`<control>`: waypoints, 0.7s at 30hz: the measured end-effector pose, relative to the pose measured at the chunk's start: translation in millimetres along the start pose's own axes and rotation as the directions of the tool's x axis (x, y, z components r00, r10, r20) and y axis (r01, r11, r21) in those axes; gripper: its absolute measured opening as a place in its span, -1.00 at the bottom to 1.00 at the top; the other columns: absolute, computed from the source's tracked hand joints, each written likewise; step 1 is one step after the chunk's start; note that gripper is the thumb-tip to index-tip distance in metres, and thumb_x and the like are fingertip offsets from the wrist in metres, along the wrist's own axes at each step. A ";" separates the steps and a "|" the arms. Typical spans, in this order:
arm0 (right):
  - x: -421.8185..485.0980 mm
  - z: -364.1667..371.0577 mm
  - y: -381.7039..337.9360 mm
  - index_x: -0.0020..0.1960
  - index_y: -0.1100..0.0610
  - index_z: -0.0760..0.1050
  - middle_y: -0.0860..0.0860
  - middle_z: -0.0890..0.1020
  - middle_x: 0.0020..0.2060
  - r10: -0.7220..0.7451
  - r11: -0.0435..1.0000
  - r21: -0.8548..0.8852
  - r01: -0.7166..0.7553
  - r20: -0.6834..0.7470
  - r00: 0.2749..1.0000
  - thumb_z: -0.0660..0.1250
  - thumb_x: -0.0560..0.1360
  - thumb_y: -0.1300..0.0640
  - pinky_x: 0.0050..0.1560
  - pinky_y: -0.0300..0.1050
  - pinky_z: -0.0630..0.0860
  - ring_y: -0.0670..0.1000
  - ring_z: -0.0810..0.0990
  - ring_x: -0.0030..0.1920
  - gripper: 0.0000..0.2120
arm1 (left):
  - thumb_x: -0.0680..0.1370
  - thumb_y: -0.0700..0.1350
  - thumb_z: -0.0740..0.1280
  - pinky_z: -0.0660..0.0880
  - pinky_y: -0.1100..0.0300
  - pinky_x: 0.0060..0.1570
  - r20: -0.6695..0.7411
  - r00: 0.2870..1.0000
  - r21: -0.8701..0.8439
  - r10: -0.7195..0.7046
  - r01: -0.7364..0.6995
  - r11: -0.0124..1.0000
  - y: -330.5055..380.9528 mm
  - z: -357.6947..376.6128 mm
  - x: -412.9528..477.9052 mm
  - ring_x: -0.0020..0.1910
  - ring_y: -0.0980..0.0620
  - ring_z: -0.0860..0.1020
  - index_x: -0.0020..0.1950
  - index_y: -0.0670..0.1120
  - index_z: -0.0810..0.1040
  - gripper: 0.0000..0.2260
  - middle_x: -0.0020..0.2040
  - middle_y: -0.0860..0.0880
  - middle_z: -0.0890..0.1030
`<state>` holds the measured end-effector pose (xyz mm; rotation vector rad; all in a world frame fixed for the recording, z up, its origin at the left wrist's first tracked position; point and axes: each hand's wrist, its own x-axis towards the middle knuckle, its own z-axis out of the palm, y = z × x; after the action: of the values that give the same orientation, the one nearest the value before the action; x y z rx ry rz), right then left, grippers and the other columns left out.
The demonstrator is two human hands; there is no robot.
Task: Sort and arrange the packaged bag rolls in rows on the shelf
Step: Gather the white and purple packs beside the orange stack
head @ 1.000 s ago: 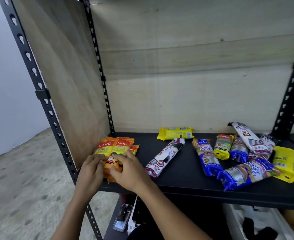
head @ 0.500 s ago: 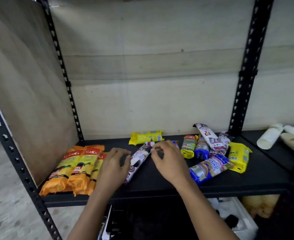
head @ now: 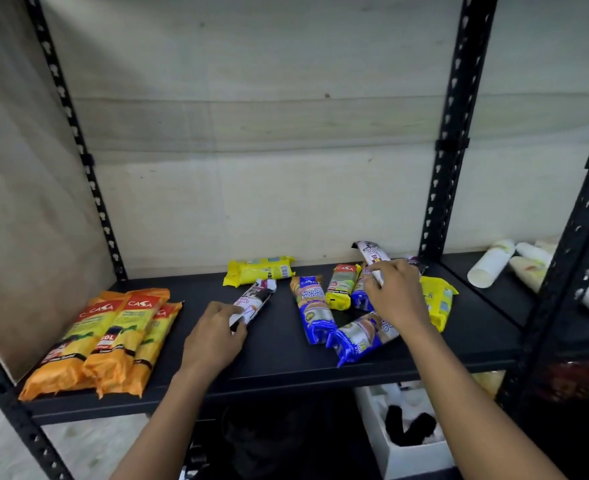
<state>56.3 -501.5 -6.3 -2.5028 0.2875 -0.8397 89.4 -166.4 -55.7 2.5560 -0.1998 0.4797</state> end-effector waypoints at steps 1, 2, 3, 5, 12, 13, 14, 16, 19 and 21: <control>4.7 0.6 6.8 0.24 0.09 0.58 0.17 0.52 0.17 0.008 1.000 -0.029 -0.008 0.006 1.000 0.34 0.52 0.05 0.16 0.12 0.48 0.21 0.41 0.22 -0.69 | 0.54 0.07 0.31 0.50 0.08 -0.09 -0.002 1.000 0.004 0.000 0.000 1.000 -0.8 1.0 0.3 0.12 0.01 0.54 0.23 0.10 0.57 -0.72 0.21 0.08 0.47; 9.5 1.4 12.5 0.28 0.10 0.56 0.18 0.52 0.18 0.020 0.998 -0.060 -0.019 0.023 1.000 0.34 0.52 0.04 0.17 0.12 0.48 0.22 0.41 0.22 -0.65 | 0.54 0.07 0.32 0.49 0.09 -0.11 -0.005 1.000 0.005 -0.002 0.002 1.000 -1.8 1.5 1.0 0.11 0.01 0.54 0.23 0.10 0.57 -0.73 0.22 0.09 0.46; 13.8 1.6 17.6 0.33 0.10 0.51 0.19 0.50 0.21 0.040 0.995 -0.090 -0.036 0.050 0.998 0.34 0.53 0.02 0.17 0.12 0.47 0.22 0.40 0.23 -0.60 | 0.54 0.06 0.32 0.49 0.09 -0.12 -0.008 1.000 0.004 -0.006 0.006 1.000 -2.4 1.7 1.5 0.11 0.01 0.54 0.23 0.10 0.57 -0.73 0.22 0.09 0.46; 22.2 3.0 26.1 0.46 0.08 0.37 0.20 0.42 0.31 0.091 0.988 -0.134 -0.074 0.127 0.988 0.32 0.54 -0.02 0.21 0.11 0.43 0.25 0.35 0.29 -0.49 | 0.54 0.06 0.33 0.48 0.10 -0.14 -0.010 1.000 0.001 -0.014 0.014 1.000 -2.9 1.5 1.4 0.08 0.02 0.54 0.23 0.10 0.57 -0.73 0.23 0.10 0.44; 41.0 15.4 37.8 0.52 0.11 0.30 0.24 0.35 0.36 0.151 0.982 -0.148 -0.114 0.265 0.952 0.30 0.57 0.03 0.30 0.09 0.39 0.29 0.37 0.34 -0.45 | 0.52 0.05 0.37 0.46 0.06 0.14 0.036 0.999 -0.035 -0.003 0.004 0.999 -5.5 -2.7 5.5 0.25 -0.02 0.49 0.26 0.10 0.58 -0.70 0.30 -0.01 0.48; 42.4 15.4 38.0 0.50 0.12 0.33 0.26 0.39 0.33 0.154 0.983 -0.143 -0.119 0.271 0.950 0.33 0.55 0.03 0.28 0.07 0.40 0.29 0.40 0.31 -0.45 | 0.52 0.05 0.37 0.45 0.07 0.15 0.050 0.999 -0.036 0.006 -0.004 0.999 -5.3 -5.2 6.2 0.25 -0.03 0.49 0.26 0.09 0.57 -0.69 0.28 -0.03 0.51; 44.1 14.9 39.0 0.47 0.12 0.36 0.27 0.43 0.30 0.160 0.982 -0.143 -0.125 0.275 0.948 0.37 0.51 0.02 0.23 0.06 0.43 0.29 0.44 0.27 -0.44 | 0.52 0.05 0.37 0.44 0.08 0.14 0.067 0.998 -0.032 0.010 -0.008 0.999 -4.2 -7.7 6.7 0.24 -0.04 0.49 0.27 0.09 0.57 -0.68 0.26 -0.04 0.53; 47.0 11.2 38.7 0.40 0.13 0.42 0.26 0.53 0.22 0.176 0.981 -0.125 -0.146 0.285 0.942 0.44 0.43 -0.02 0.08 0.02 0.48 0.27 0.52 0.17 -0.41 | 0.52 0.07 0.37 0.44 0.08 0.12 0.109 0.994 -0.017 0.010 -0.008 1.000 -3.5 -12.4 8.2 0.23 -0.06 0.49 0.29 0.11 0.55 -0.66 0.25 -0.05 0.55; 48.1 0.5 30.8 0.35 0.15 0.49 0.22 0.60 0.19 0.198 0.980 -0.064 -0.187 0.271 0.942 0.49 0.42 -0.01 0.02 0.00 0.53 0.23 0.57 0.13 -0.45 | 0.49 0.11 0.40 0.45 0.06 0.16 0.165 0.986 -0.013 0.009 -0.007 1.000 -4.9 -17.8 10.5 0.24 -0.05 0.48 0.28 0.14 0.55 -0.64 0.26 -0.03 0.55; 45.4 -5.5 22.6 0.36 0.13 0.51 0.21 0.61 0.21 0.198 0.978 0.021 -0.209 0.231 0.953 0.50 0.44 0.00 0.07 0.05 0.57 0.20 0.58 0.13 -0.46 | 0.47 0.13 0.42 0.46 0.07 0.13 0.157 0.987 -0.023 0.017 -0.014 1.000 -4.8 -20.8 11.3 0.21 -0.03 0.50 0.25 0.13 0.58 -0.65 0.22 -0.02 0.56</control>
<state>87.7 -538.5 9.3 -2.4462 0.4339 -0.4669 94.8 -151.9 -37.2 2.5733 -0.2801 0.2799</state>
